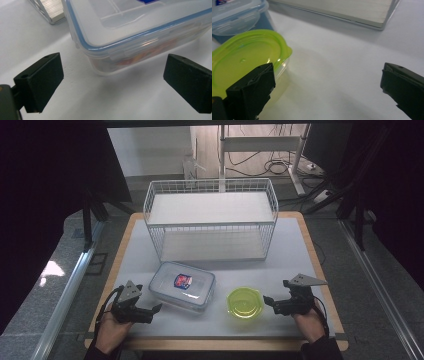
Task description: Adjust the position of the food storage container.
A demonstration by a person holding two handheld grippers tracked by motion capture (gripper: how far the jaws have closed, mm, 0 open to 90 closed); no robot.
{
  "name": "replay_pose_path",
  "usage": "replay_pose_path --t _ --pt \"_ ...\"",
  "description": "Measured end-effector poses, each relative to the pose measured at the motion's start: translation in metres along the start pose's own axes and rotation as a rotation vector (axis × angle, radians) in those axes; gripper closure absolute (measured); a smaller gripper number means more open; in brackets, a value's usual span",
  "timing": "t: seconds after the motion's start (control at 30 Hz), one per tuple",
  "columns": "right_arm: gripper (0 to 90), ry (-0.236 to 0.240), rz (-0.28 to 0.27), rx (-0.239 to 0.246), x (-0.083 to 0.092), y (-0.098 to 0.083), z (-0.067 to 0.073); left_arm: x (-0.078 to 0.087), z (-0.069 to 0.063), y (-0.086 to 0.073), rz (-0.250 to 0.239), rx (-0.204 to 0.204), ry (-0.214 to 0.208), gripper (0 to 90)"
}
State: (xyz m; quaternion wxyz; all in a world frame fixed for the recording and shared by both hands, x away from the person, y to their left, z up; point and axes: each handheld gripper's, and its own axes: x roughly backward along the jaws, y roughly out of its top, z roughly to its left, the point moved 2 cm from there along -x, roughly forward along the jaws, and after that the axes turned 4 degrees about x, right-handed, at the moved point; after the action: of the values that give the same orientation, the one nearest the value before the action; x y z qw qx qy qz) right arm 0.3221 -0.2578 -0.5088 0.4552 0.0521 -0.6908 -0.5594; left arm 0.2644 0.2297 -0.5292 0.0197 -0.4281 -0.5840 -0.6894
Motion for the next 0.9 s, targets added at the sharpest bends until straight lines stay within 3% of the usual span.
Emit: replay_pose_path --t 0.13,0.3,0.53,0.7,0.9 --pt "0.0 -0.022 -0.015 -0.019 -0.0008 0.0000 -0.0020 0.0001 0.0005 -0.0007 -0.007 -0.005 0.000 3.8" --pt "0.0 -0.034 -0.001 -0.024 -0.0023 -0.0007 -0.0040 0.0011 0.0033 -0.0006 -0.032 0.023 -0.028 4.0" --pt "0.0 -0.039 0.004 -0.022 -0.0034 -0.0001 -0.0032 -0.0012 0.0022 -0.0012 -0.033 -0.004 -0.032 2.9" --pt "0.0 -0.059 0.008 -0.025 -0.0040 0.0006 -0.0033 -0.0019 0.0036 -0.0019 -0.030 -0.001 -0.040 2.7" --pt "0.0 -0.035 0.028 -0.018 -0.0040 0.0024 -0.0018 -0.0028 0.0039 -0.0027 -0.023 0.002 -0.046 2.4"
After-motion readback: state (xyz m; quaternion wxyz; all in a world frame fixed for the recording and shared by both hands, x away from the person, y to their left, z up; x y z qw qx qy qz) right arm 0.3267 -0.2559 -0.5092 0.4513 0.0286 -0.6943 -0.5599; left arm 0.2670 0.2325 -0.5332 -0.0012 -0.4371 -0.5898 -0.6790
